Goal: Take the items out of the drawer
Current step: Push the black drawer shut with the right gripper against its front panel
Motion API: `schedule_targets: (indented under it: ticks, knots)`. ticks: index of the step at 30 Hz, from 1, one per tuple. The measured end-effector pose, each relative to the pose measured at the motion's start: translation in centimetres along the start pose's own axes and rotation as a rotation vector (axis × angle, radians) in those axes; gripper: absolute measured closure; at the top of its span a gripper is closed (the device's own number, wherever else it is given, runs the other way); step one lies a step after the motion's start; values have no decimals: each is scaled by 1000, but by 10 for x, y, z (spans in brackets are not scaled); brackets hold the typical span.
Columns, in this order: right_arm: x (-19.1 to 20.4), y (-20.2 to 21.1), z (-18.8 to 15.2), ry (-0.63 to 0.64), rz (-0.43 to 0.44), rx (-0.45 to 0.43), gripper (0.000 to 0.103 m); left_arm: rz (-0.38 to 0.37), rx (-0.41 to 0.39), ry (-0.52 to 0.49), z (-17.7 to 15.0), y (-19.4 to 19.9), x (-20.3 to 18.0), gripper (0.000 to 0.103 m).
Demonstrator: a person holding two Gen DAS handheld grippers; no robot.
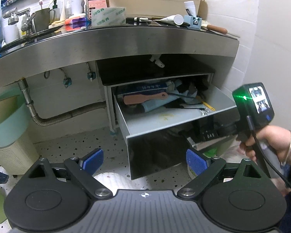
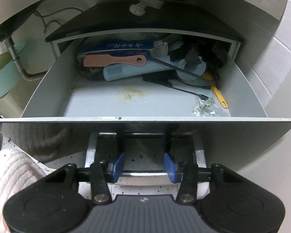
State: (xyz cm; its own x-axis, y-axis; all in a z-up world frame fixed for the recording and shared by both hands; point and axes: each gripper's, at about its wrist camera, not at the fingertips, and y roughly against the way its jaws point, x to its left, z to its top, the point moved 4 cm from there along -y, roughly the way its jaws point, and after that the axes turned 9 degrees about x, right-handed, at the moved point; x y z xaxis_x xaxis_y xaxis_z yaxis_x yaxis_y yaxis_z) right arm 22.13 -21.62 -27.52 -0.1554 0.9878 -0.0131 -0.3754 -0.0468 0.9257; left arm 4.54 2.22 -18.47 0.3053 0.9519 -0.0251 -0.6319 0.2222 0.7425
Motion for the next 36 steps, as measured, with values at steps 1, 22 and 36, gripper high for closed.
schedule_targets:
  ticks: [1,22,36]
  knots:
    - [0,-1,2,1,0,0,59,0,2,3,0,0,1,10]
    - [-2,-16,17,7,-1,0,58,0,8,20,-1,0,6,10]
    - [-4,-22,8,7,0,-4,58,18,16,7,-4,4,9,10]
